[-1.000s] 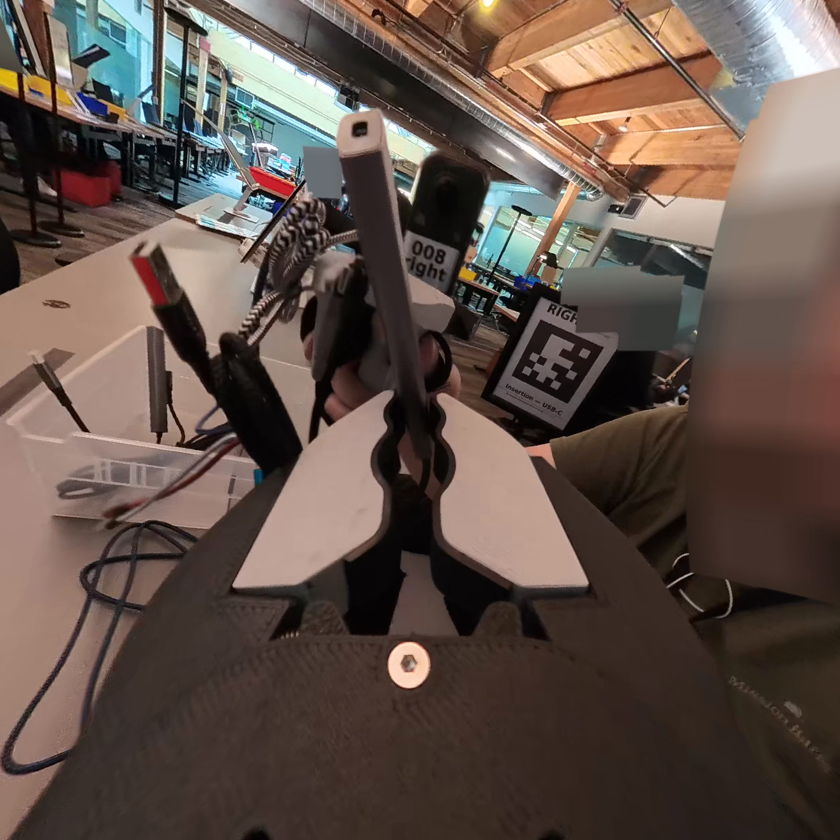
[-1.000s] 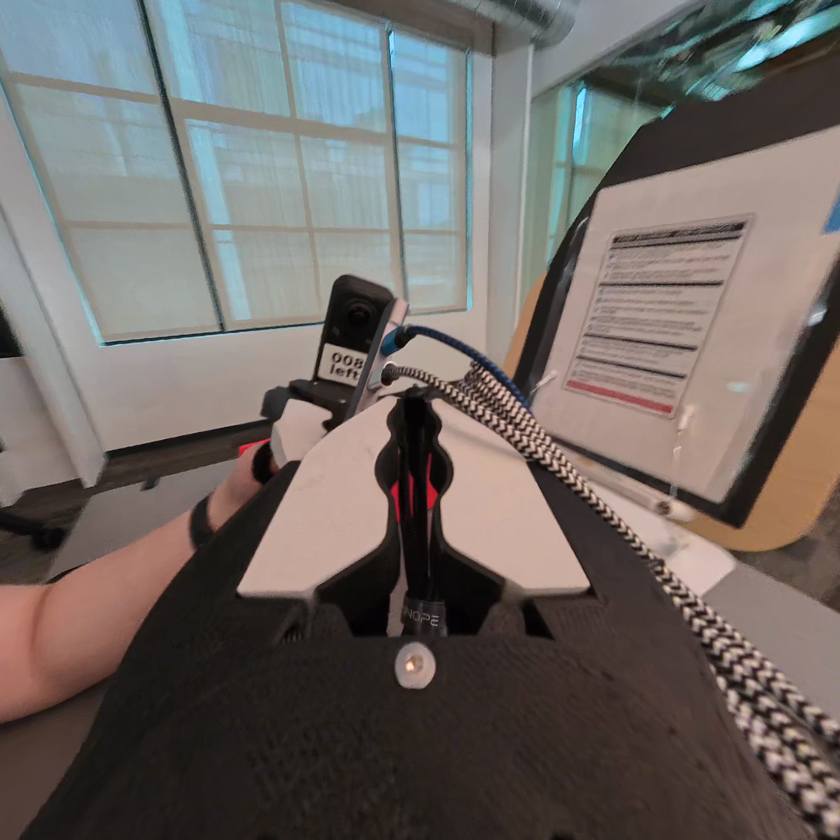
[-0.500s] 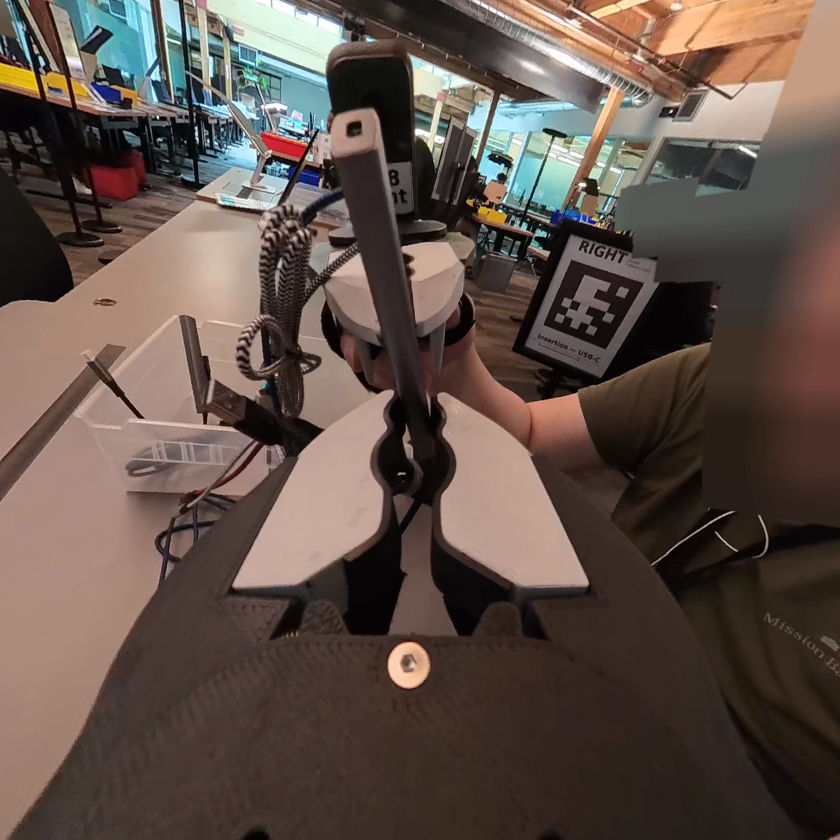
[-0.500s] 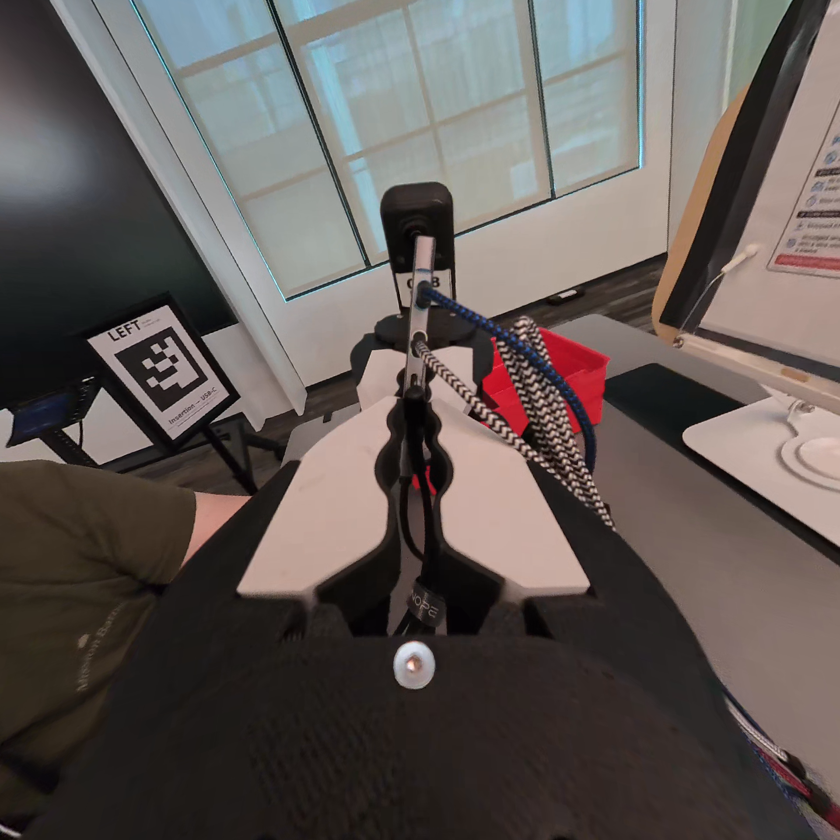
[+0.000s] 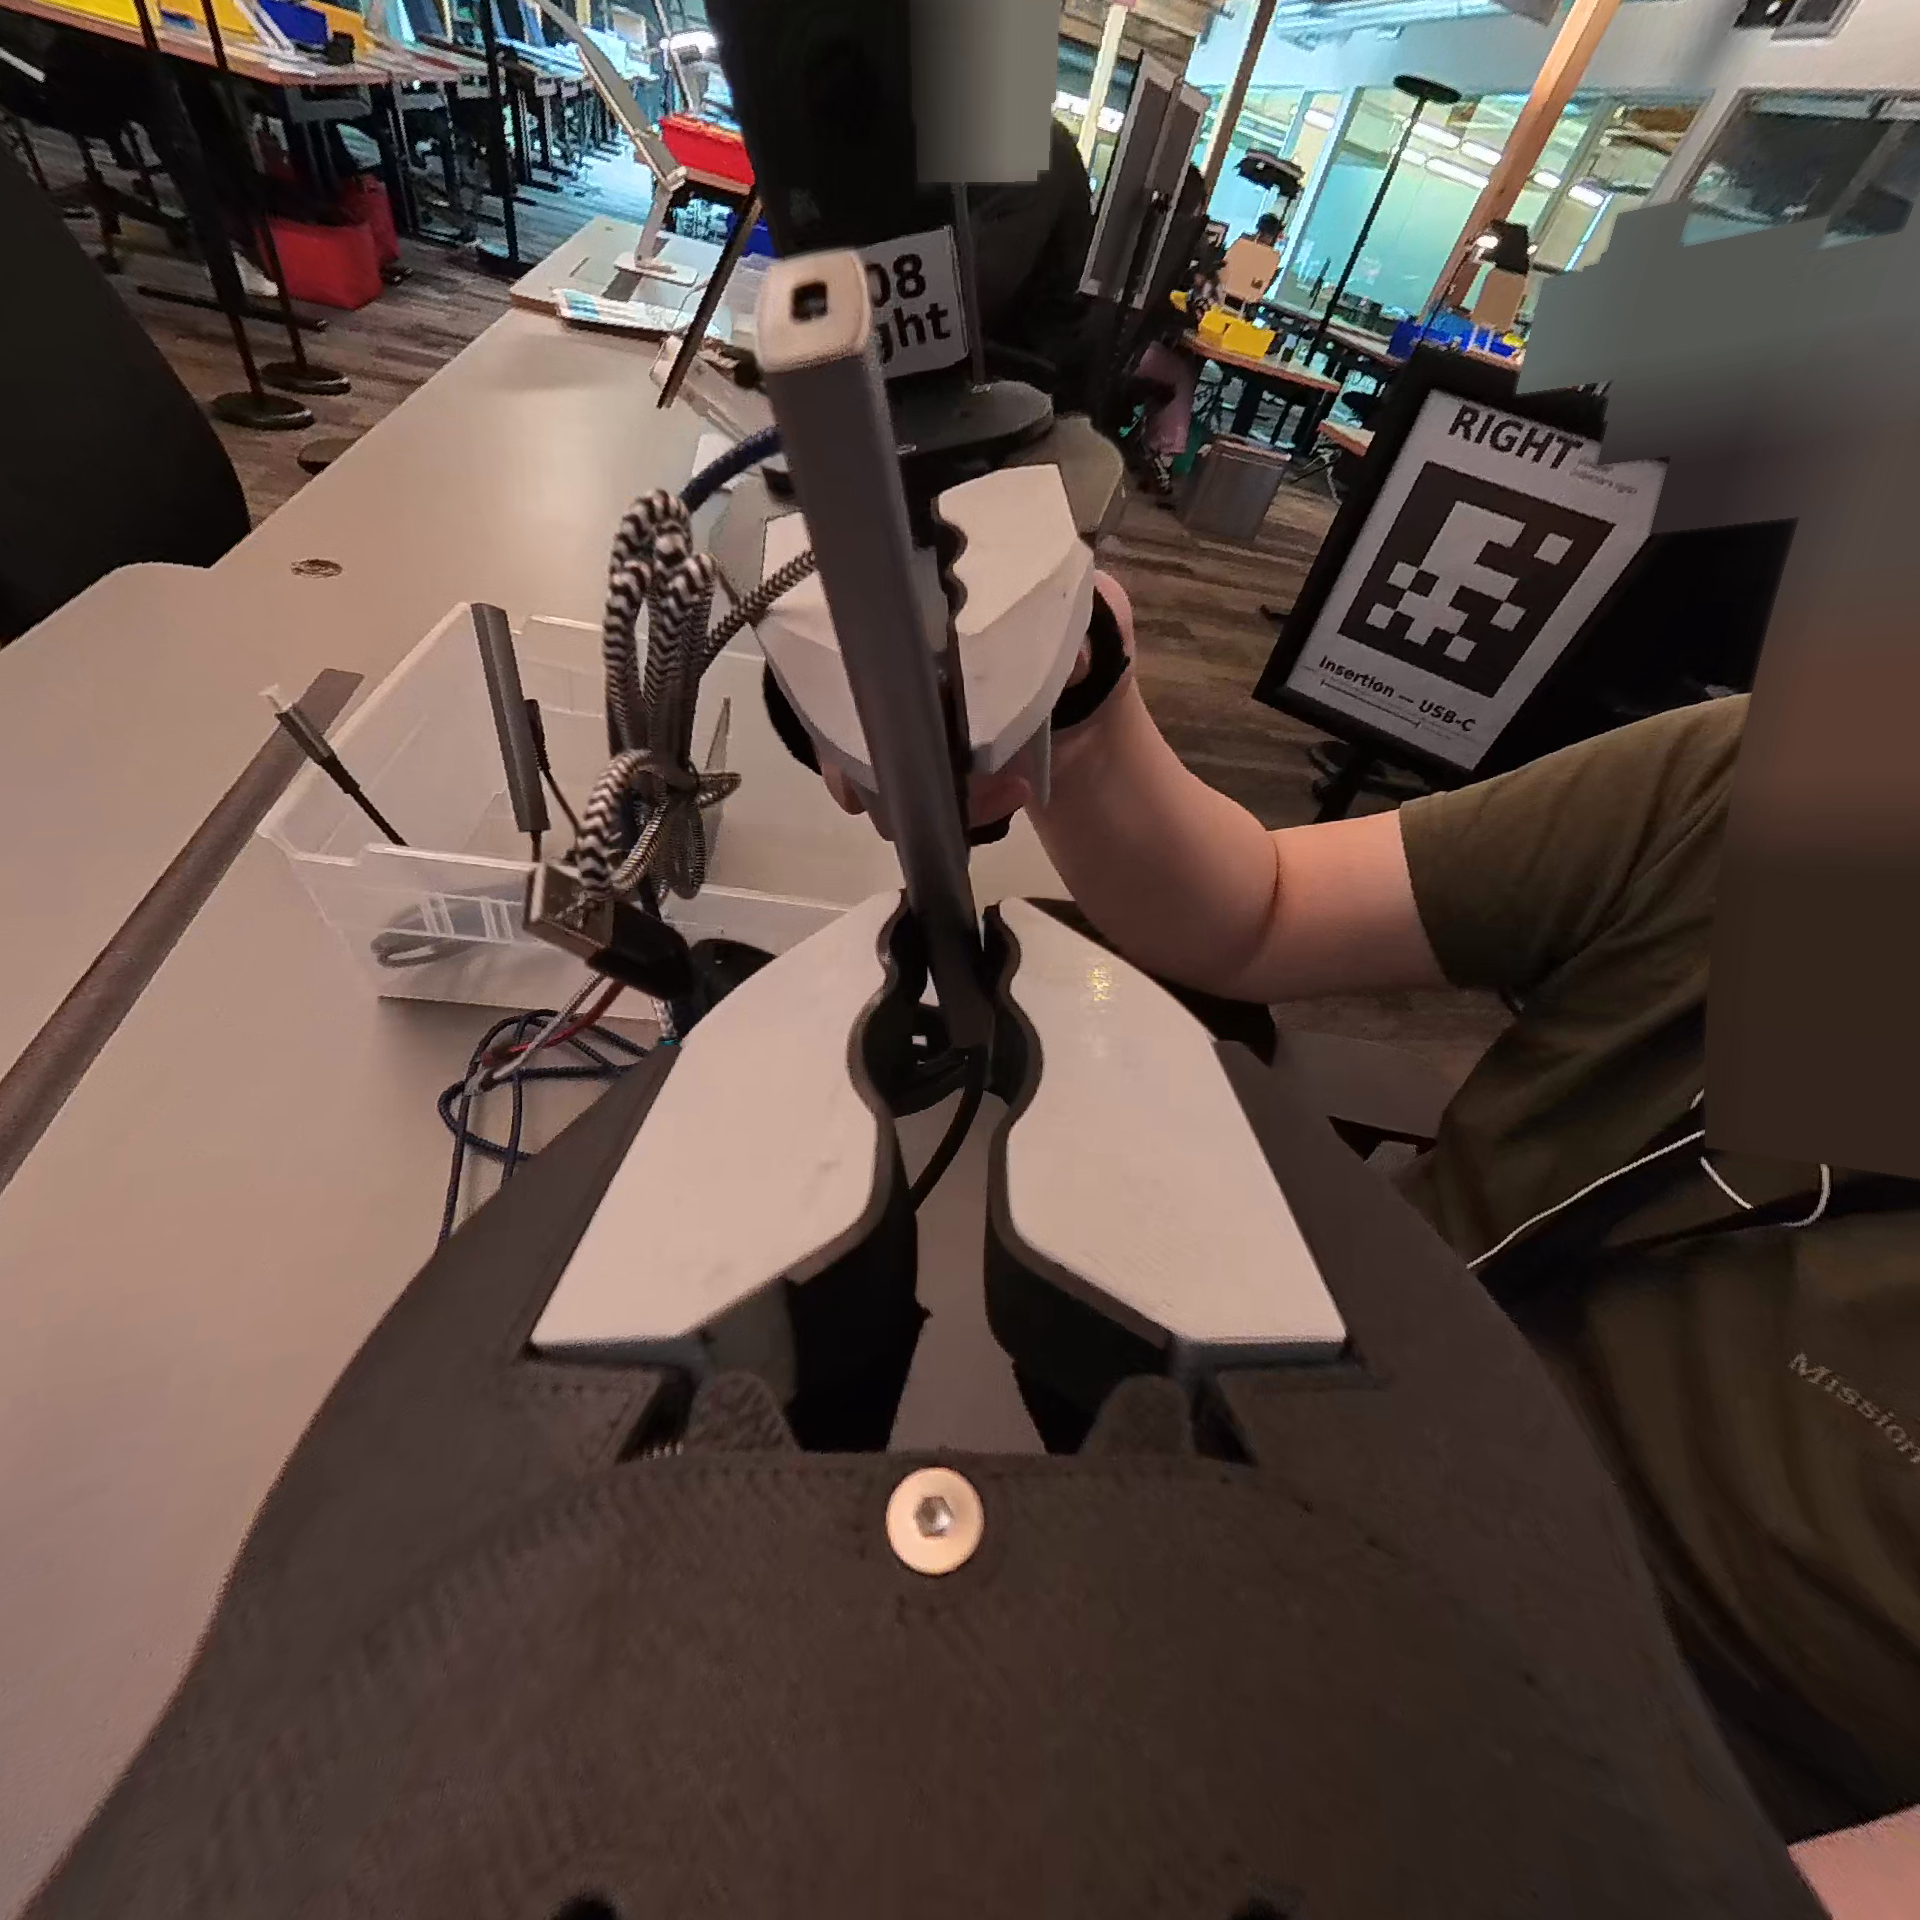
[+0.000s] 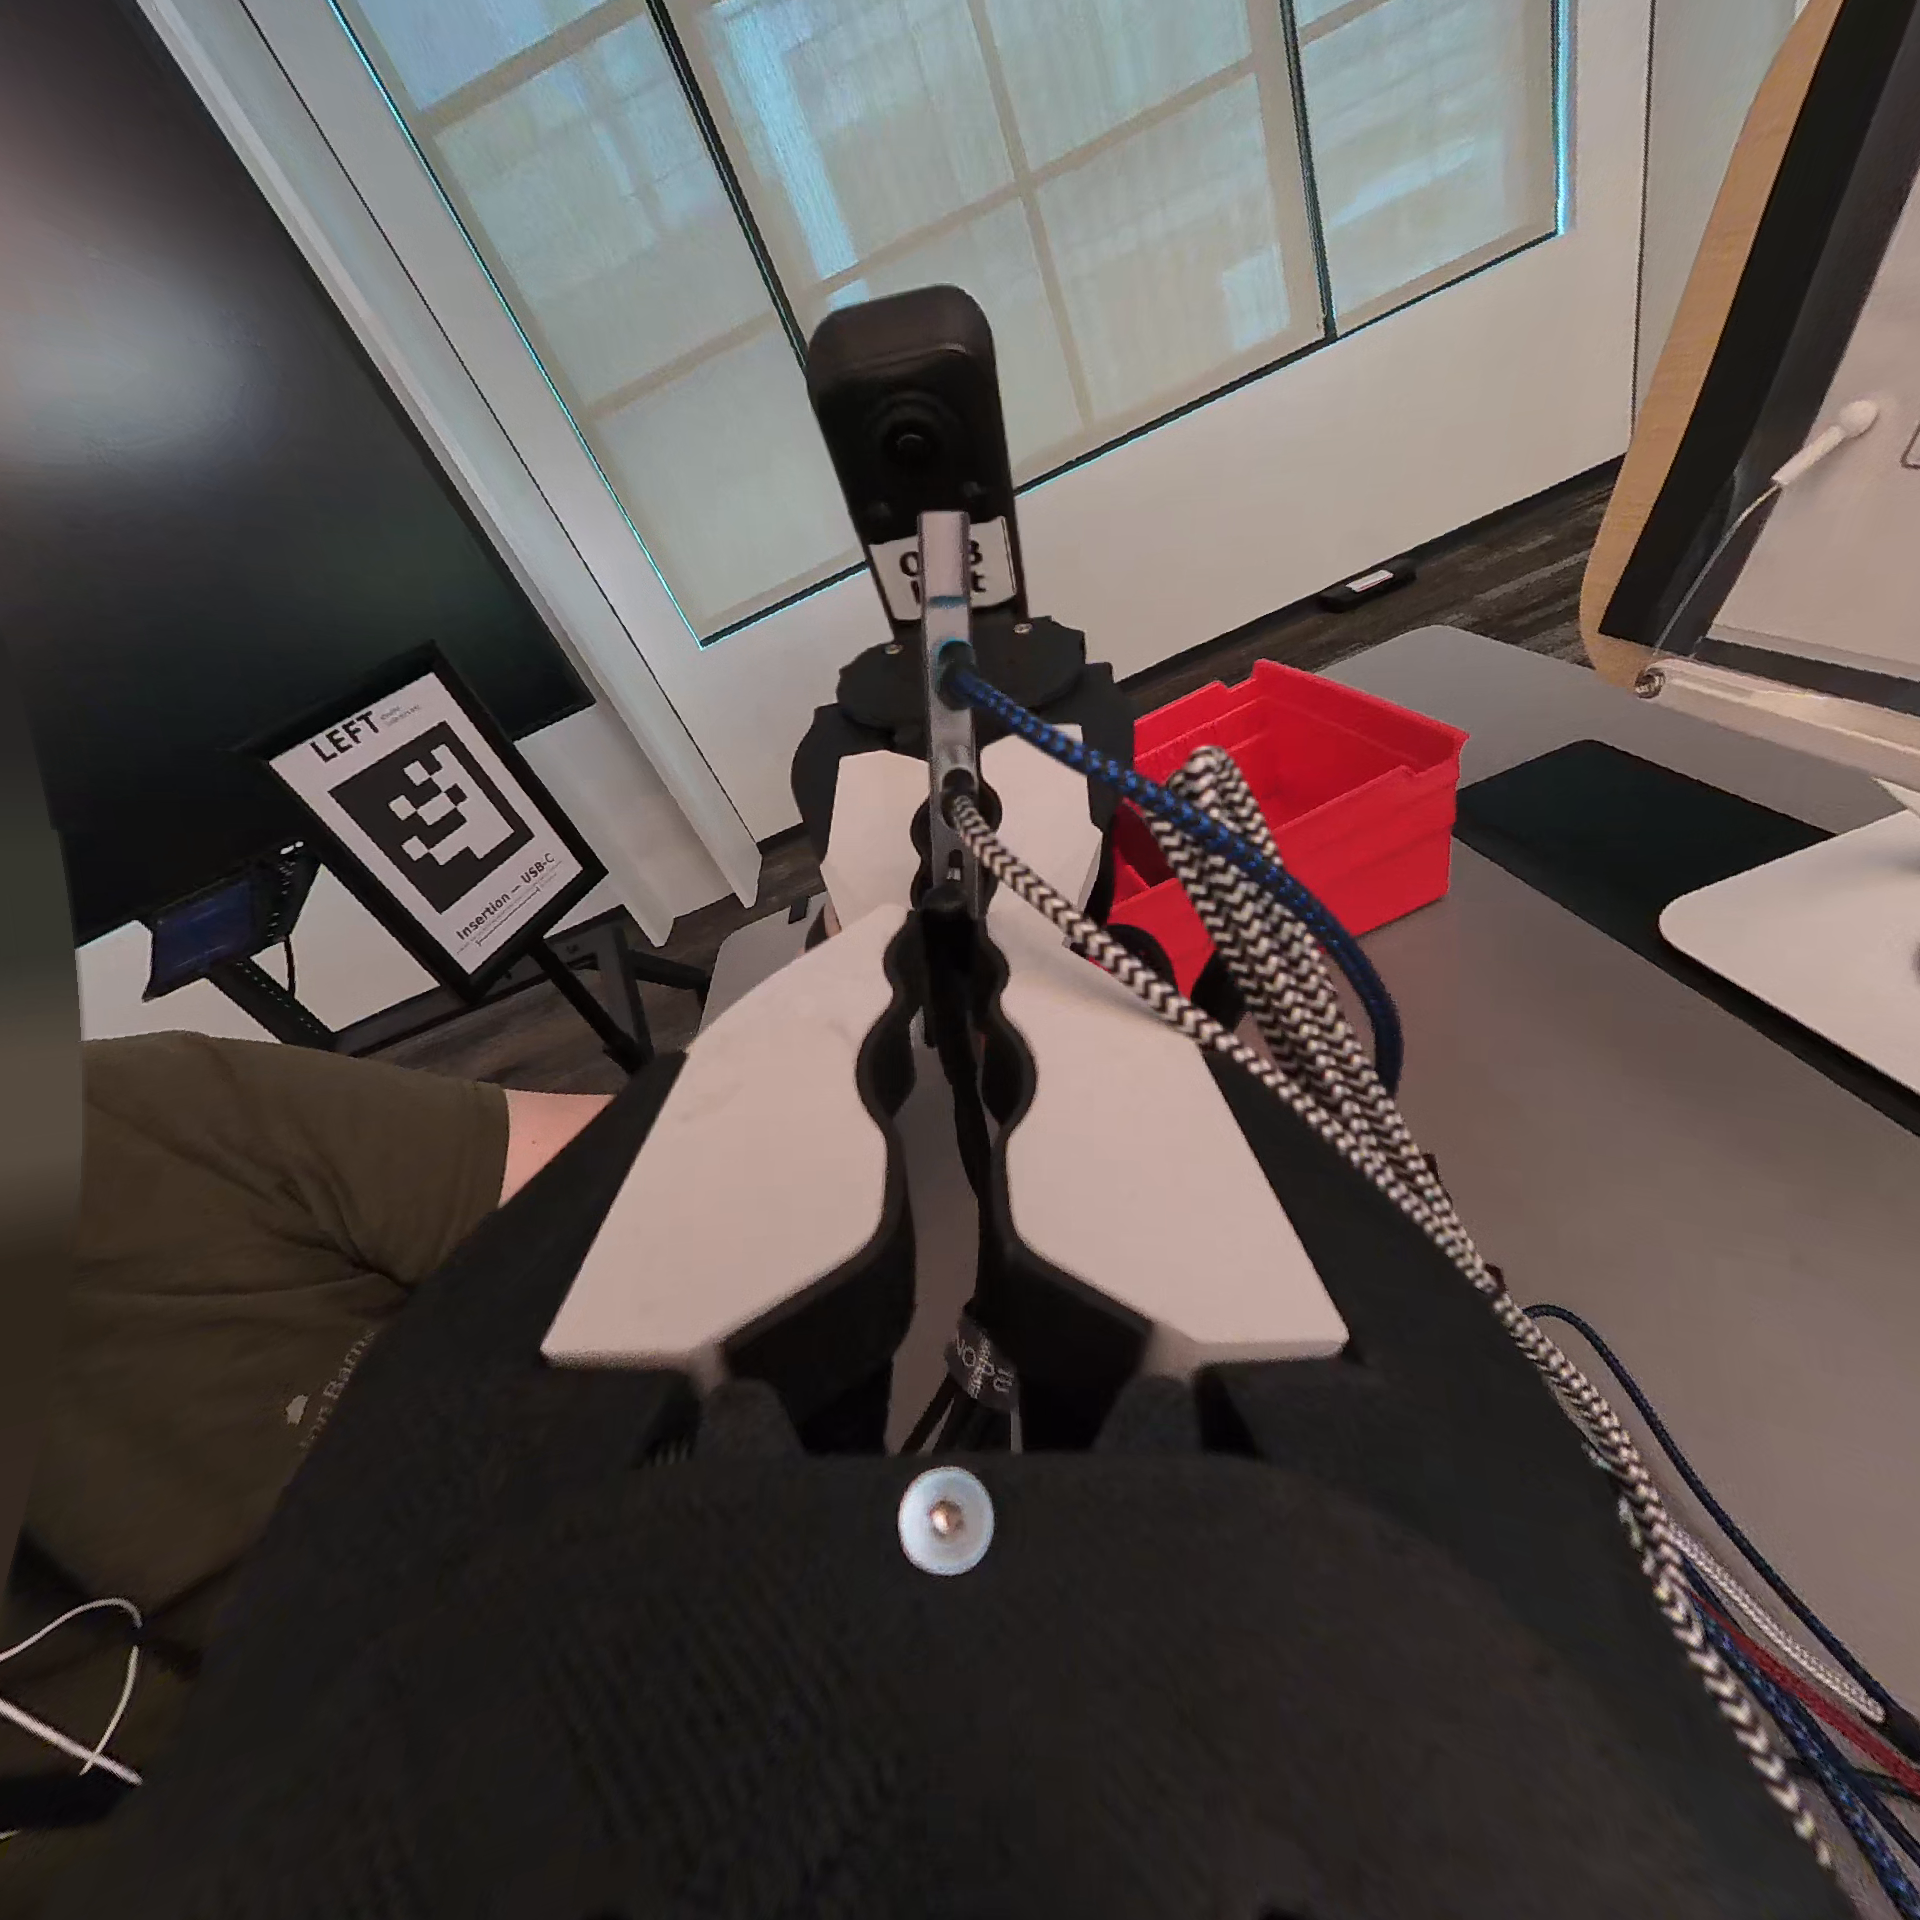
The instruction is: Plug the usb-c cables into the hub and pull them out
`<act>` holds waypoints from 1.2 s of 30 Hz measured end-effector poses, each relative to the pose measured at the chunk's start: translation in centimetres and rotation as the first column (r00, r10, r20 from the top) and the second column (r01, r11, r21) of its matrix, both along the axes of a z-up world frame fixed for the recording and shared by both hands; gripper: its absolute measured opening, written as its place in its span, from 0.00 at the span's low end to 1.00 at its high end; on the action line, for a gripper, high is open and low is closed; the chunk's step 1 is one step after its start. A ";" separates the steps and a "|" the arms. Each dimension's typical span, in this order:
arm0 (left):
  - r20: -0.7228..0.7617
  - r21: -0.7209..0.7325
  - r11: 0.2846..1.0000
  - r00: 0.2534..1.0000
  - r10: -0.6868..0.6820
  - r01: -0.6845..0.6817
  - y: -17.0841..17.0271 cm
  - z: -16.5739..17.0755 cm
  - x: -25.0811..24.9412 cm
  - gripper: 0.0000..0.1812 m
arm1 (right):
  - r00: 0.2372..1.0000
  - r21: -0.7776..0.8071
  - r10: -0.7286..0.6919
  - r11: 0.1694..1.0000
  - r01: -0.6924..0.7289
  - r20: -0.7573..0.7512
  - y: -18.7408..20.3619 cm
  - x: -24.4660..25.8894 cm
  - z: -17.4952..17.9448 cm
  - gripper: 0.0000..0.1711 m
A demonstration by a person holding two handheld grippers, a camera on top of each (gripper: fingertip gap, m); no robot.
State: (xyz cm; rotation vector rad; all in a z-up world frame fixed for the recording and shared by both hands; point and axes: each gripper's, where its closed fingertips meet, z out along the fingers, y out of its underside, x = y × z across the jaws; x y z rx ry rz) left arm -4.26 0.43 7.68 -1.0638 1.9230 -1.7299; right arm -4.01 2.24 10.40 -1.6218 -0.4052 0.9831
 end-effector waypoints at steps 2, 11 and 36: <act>-0.006 0.012 1.000 1.000 0.009 -0.009 0.1 -0.1 0.0 0.05 | 1.000 0.003 0.007 1.000 -0.007 -0.008 0.0 -0.1 0.0 0.05; -0.043 0.094 0.995 0.999 -0.012 0.016 -0.5 -0.5 -1.2 0.06 | 0.999 -0.002 0.047 0.999 -0.047 0.017 -0.3 -1.4 -0.3 0.05; -0.150 0.264 0.961 0.980 0.128 -0.085 0.1 -1.3 -3.8 0.09 | 0.974 -0.021 0.227 0.973 -0.228 -0.020 0.0 -4.5 -2.4 0.05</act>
